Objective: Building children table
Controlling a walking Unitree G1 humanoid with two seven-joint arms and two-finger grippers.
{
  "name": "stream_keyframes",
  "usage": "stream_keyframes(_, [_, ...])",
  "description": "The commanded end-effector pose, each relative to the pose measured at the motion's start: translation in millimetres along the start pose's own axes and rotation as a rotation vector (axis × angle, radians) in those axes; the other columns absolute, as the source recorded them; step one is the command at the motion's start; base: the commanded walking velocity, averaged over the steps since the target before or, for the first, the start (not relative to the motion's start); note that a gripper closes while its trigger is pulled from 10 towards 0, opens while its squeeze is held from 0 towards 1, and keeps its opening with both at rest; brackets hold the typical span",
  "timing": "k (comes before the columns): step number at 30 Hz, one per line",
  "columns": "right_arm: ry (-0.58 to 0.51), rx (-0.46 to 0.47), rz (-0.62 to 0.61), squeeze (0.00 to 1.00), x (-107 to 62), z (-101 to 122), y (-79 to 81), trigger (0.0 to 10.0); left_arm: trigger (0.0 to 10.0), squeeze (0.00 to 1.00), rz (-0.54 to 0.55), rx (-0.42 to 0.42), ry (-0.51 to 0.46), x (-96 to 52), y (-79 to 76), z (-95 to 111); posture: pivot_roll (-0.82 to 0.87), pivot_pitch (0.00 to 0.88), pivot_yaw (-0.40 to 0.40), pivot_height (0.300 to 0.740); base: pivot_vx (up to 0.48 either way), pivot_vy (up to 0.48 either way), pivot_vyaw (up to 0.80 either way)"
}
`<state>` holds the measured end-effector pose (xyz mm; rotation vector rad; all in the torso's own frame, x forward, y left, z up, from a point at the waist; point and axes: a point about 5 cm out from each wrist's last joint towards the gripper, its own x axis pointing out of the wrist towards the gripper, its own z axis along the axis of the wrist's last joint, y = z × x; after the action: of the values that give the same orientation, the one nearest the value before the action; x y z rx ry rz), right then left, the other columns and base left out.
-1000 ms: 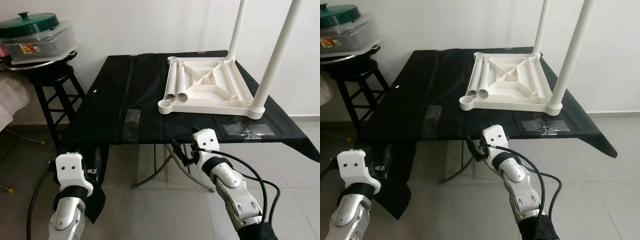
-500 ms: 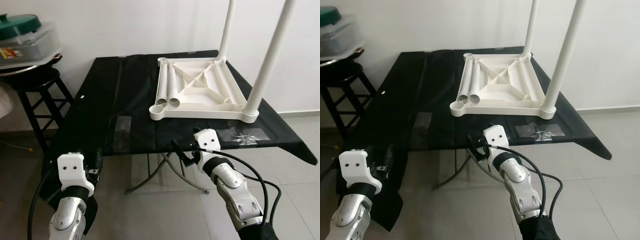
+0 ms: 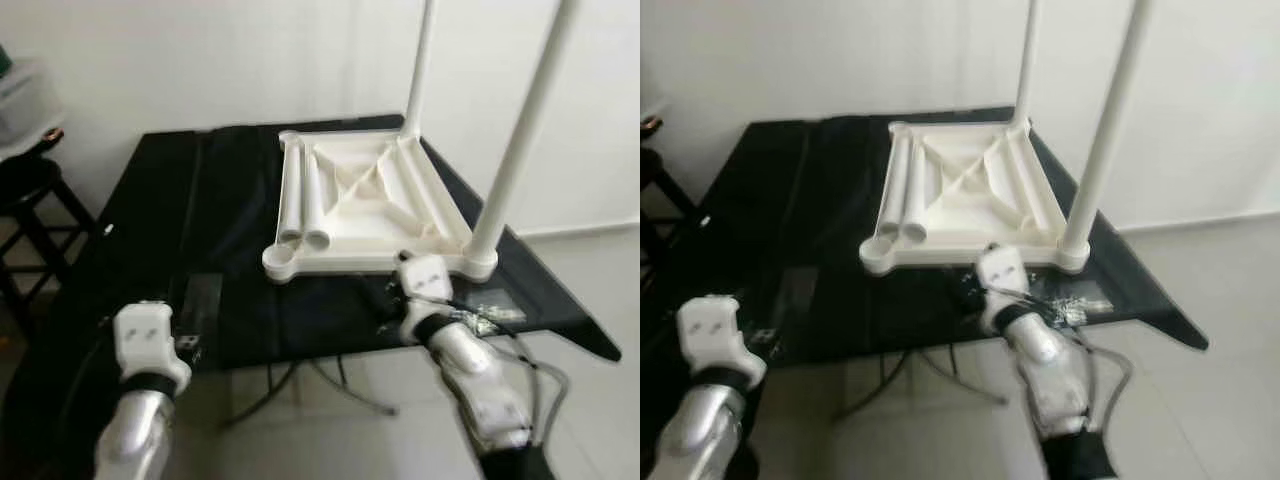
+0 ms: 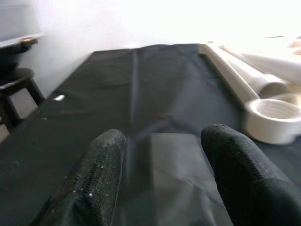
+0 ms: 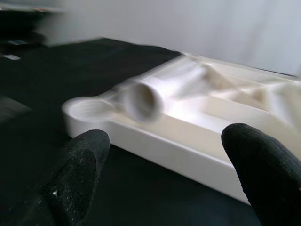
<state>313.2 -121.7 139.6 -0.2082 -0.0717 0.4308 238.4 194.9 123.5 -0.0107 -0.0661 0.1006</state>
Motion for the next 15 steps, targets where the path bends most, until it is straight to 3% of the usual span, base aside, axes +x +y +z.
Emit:
stream_keyframes(1, [0.009,-0.003,-0.016,0.00,-3.5,-2.5,-6.2,10.0,10.0,0.00,-0.010,0.007,0.000,-0.2,-1.8,0.5,-0.01,0.040,0.035,0.740,0.277,0.000,0.00])
stream_keyframes(15, [0.009,-0.002,-0.005,0.00,-2.7,-2.4,-5.8,10.0,10.0,0.00,-0.009,0.007,-0.002,0.6,-2.1,1.0,-0.01,0.038,0.034,0.740,0.263,0.000,0.00])
